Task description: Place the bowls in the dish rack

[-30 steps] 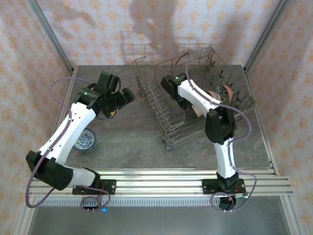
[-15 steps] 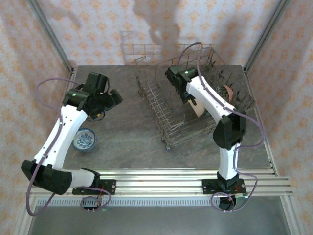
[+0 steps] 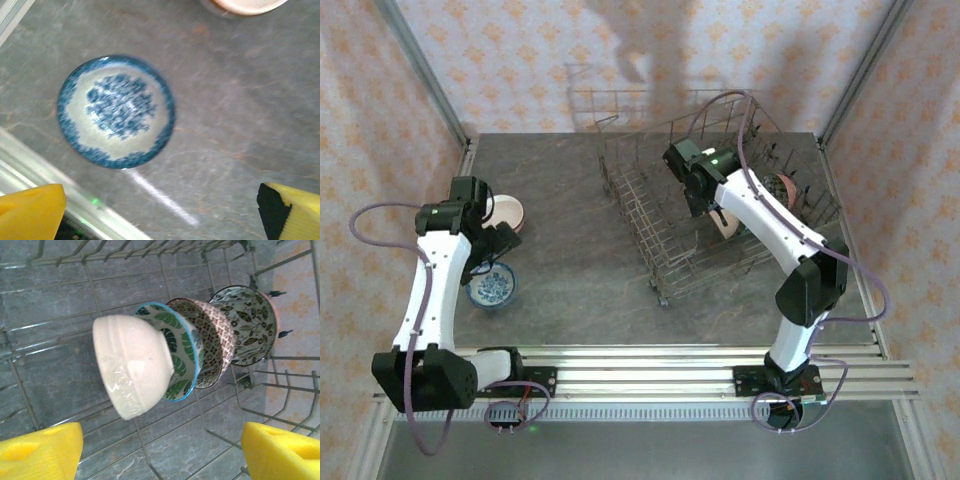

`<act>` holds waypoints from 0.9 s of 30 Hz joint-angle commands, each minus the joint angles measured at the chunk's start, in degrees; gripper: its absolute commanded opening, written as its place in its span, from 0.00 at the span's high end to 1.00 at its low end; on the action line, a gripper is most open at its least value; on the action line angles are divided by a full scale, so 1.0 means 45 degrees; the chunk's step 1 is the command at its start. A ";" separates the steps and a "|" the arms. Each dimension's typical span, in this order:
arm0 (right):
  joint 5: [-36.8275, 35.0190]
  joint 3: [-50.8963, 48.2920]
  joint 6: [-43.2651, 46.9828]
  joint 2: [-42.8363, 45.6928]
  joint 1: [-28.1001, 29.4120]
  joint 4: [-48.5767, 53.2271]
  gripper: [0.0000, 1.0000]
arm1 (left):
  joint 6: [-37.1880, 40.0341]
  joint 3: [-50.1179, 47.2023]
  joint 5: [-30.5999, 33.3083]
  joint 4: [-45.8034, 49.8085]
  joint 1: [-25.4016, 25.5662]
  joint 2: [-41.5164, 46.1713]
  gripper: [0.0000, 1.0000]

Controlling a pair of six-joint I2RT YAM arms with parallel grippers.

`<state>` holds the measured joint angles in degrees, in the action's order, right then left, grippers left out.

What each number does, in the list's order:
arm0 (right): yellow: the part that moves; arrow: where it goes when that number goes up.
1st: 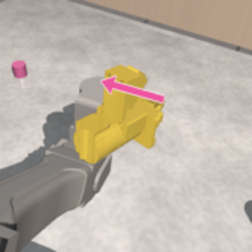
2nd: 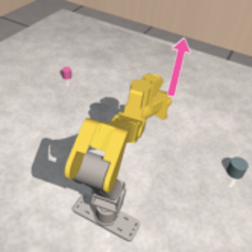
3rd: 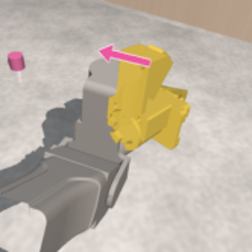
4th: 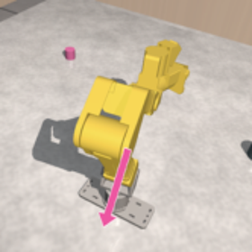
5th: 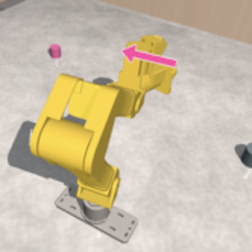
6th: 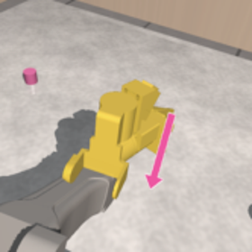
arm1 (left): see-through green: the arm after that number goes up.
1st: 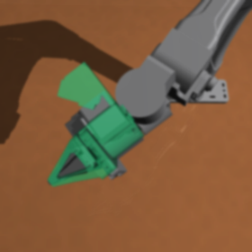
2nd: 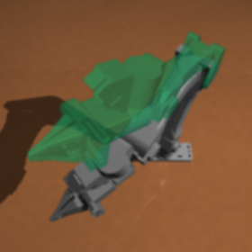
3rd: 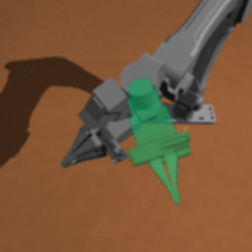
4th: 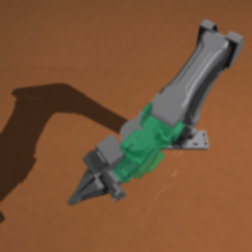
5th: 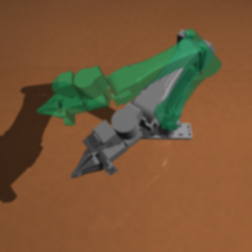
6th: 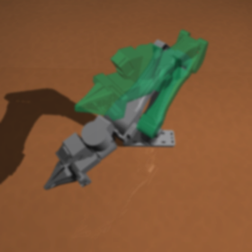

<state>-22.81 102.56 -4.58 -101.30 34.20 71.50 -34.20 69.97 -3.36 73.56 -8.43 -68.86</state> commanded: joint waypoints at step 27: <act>0.1600 -0.2072 0.0126 0.2461 0.0272 -0.1249 0.18 | 0.2345 -0.2190 -0.0205 -0.2773 -0.0187 -0.3559 0.40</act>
<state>-15.14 92.84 -2.90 -90.26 34.96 65.47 -25.12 60.36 -4.14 62.37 -8.71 -84.29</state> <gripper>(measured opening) 0.820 0.606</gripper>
